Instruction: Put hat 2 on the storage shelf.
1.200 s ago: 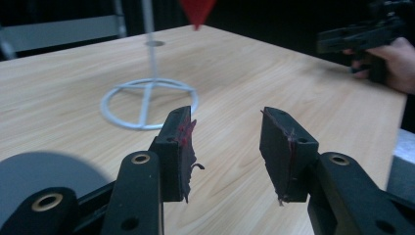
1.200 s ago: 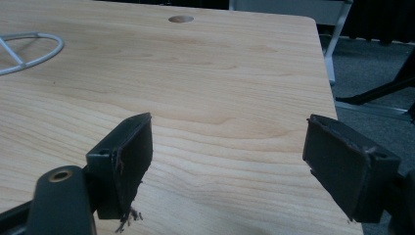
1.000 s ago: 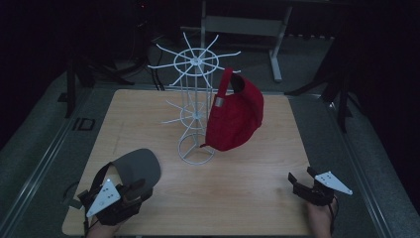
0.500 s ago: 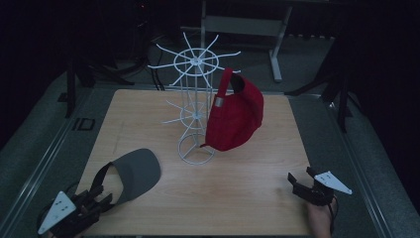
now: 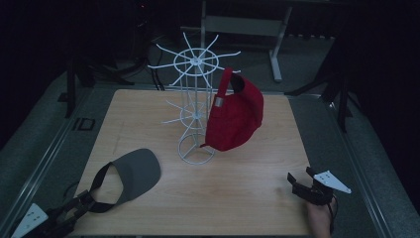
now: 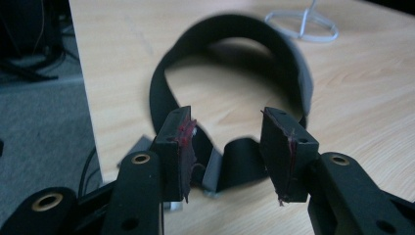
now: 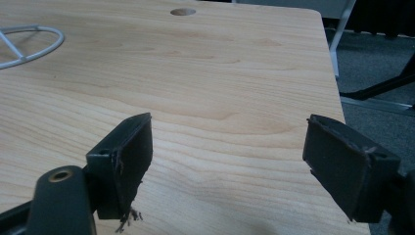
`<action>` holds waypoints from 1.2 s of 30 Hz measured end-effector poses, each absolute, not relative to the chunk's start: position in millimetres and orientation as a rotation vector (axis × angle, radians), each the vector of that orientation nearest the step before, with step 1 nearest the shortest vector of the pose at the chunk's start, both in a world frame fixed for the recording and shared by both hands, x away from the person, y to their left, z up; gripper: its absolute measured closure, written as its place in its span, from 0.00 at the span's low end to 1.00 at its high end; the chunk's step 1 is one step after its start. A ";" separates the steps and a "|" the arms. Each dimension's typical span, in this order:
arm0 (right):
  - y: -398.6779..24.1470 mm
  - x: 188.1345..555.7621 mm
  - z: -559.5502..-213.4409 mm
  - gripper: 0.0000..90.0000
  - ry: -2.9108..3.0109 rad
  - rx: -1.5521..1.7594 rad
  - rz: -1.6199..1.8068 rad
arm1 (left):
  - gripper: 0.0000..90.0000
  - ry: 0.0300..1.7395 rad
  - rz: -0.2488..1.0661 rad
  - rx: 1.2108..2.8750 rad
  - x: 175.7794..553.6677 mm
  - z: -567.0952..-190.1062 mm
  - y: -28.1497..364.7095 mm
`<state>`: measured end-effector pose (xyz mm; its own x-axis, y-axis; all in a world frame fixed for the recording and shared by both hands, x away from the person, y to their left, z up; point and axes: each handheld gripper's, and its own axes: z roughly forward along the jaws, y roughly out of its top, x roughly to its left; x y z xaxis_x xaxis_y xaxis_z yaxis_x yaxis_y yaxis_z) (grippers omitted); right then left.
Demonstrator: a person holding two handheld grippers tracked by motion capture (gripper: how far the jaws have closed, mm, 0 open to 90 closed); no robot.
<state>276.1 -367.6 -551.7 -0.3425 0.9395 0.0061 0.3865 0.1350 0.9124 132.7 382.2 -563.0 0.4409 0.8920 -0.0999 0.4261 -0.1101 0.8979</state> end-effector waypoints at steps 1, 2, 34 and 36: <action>-367.5 276.1 -551.7 0.21 1.815 1.276 1.180 | 0.62 1.147 0.592 1.745 135.6 -565.6 381.7; -367.5 276.1 -551.8 0.21 1.815 1.277 1.182 | 0.58 1.155 0.589 1.765 138.2 -567.2 381.1; -367.9 276.0 -552.2 0.21 1.813 1.282 1.183 | 0.85 1.223 0.658 1.890 164.0 -578.1 370.4; -367.9 276.0 -552.2 0.21 1.814 1.283 1.182 | 0.89 1.226 0.661 1.879 163.0 -578.1 369.9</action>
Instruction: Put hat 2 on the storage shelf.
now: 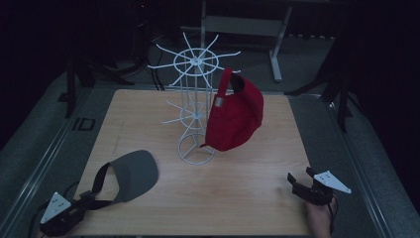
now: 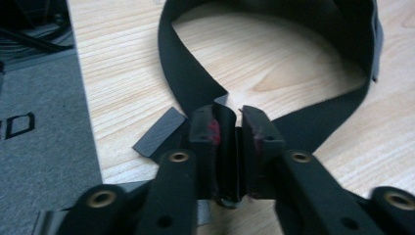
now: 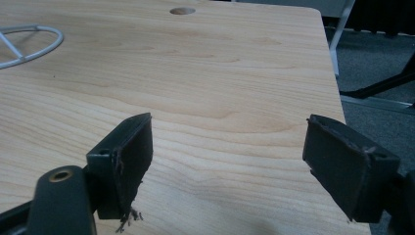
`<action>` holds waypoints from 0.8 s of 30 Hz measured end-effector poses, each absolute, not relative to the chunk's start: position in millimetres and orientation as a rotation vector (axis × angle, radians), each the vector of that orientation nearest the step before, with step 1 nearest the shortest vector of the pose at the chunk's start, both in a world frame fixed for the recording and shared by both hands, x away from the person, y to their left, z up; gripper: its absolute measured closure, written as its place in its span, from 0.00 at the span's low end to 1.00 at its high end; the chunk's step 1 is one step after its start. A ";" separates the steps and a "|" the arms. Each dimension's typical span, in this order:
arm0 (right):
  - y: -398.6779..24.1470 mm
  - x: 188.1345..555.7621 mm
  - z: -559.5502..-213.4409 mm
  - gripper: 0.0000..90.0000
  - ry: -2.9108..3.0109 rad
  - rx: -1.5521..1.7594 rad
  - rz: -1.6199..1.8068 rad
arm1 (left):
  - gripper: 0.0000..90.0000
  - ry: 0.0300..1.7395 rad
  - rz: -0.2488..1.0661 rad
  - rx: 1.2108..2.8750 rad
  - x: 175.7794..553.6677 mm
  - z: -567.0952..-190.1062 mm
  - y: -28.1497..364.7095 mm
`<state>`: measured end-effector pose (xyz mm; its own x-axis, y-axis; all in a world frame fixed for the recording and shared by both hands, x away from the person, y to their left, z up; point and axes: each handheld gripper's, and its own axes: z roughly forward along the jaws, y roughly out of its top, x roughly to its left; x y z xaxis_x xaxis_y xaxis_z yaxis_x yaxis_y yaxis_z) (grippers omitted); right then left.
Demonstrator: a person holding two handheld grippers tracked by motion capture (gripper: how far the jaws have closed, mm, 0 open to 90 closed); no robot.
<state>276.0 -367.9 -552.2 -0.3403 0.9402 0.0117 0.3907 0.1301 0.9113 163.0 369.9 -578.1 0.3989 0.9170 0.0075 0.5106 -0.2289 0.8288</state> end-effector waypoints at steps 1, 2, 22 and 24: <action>-367.8 276.0 -552.3 0.21 1.814 1.283 1.181 | 0.91 1.227 0.665 1.874 162.9 -577.8 369.0; -367.8 276.1 -552.2 0.21 1.814 1.283 1.181 | 0.92 1.225 0.676 1.878 162.9 -577.5 367.1; -369.4 276.2 -552.1 0.21 1.808 1.292 1.200 | 0.93 0.901 0.656 1.743 172.3 -515.2 350.9; -369.3 276.1 -552.1 0.21 1.807 1.293 1.207 | 0.93 0.878 0.644 1.738 177.3 -510.2 346.9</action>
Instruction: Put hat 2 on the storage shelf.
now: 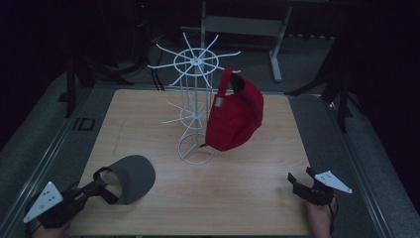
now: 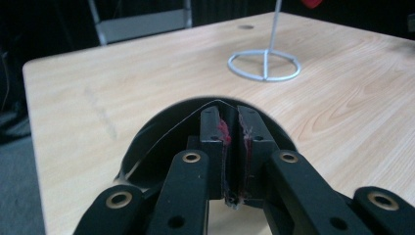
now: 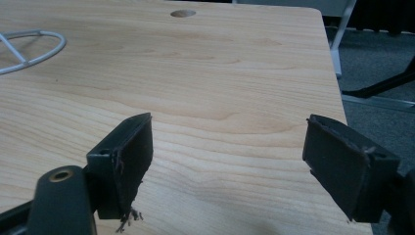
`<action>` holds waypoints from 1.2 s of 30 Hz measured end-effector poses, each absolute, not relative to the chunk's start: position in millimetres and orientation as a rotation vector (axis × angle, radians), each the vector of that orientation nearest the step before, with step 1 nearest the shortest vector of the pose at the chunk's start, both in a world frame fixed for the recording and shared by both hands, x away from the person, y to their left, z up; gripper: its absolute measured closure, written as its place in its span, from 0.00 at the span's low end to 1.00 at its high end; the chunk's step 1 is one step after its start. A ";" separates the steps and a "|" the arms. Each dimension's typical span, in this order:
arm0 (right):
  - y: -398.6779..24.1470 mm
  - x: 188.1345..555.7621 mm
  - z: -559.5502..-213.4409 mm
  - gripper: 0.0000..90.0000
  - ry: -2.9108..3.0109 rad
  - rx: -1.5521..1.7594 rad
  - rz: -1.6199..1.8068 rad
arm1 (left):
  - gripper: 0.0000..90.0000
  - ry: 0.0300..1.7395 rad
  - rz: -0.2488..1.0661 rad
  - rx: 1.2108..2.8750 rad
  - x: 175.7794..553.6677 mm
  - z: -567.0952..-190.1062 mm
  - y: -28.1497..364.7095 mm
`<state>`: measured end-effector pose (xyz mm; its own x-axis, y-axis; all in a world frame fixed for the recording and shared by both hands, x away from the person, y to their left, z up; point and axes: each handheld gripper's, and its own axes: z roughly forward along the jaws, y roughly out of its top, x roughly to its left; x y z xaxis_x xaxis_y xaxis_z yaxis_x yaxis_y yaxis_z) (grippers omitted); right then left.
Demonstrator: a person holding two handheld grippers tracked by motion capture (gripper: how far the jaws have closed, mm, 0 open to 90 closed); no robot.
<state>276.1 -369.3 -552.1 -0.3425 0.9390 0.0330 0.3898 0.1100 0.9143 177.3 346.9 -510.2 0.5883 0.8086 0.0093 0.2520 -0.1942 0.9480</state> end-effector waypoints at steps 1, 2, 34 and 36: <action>-369.4 276.0 -552.1 0.21 1.806 1.294 1.208 | 0.94 0.864 0.647 1.738 179.3 -507.9 344.7; -369.5 275.9 -552.1 0.21 1.805 1.297 1.210 | 0.93 0.855 0.647 1.742 181.5 -505.4 342.8; -372.0 275.7 -551.8 0.21 1.798 1.301 1.224 | 0.94 0.562 0.677 1.669 231.3 -393.7 288.1; -371.8 275.7 -551.7 0.21 1.799 1.302 1.224 | 0.94 0.537 0.680 1.656 230.2 -383.1 288.3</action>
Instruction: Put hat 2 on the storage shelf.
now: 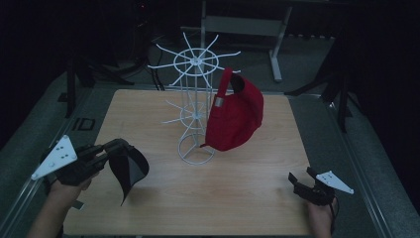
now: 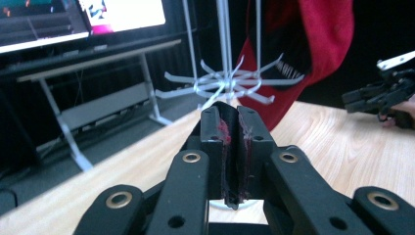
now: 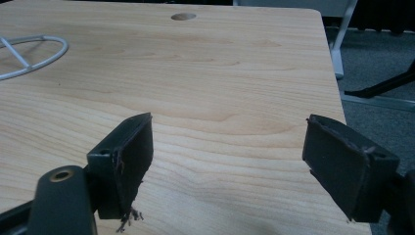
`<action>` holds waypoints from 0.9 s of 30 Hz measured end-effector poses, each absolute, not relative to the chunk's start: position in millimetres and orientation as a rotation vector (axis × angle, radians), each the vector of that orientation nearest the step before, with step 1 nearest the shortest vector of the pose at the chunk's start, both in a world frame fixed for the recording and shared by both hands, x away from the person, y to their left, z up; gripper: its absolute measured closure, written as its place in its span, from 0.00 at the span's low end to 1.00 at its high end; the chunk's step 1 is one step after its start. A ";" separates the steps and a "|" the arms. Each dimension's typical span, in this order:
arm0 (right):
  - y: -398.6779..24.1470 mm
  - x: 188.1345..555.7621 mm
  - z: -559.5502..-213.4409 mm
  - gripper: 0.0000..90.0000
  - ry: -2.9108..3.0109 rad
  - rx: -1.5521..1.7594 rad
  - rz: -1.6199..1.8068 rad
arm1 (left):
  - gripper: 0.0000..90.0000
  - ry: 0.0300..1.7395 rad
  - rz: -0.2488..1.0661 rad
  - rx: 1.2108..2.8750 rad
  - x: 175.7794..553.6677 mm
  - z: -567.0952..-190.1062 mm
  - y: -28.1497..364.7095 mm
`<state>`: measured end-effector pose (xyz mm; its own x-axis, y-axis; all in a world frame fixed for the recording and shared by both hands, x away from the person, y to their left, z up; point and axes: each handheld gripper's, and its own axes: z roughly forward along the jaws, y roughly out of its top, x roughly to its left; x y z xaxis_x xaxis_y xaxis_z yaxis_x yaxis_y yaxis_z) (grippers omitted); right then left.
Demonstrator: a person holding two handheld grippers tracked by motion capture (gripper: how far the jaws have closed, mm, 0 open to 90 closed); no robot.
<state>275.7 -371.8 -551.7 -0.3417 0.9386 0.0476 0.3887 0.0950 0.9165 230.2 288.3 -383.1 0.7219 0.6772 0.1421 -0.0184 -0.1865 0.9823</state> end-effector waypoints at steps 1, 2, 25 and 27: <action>-371.8 275.7 -551.8 0.21 1.800 1.302 1.223 | 0.94 0.526 0.685 1.652 229.3 -377.4 289.2; -371.6 275.7 -551.8 0.21 1.801 1.301 1.224 | 0.94 0.512 0.682 1.643 228.5 -371.8 290.3; -372.7 275.0 -551.8 0.21 1.796 1.301 1.238 | 0.93 0.361 0.766 1.596 252.7 -258.0 271.3; -372.8 275.0 -551.9 0.21 1.796 1.302 1.239 | 0.93 0.357 0.773 1.597 256.2 -253.0 269.5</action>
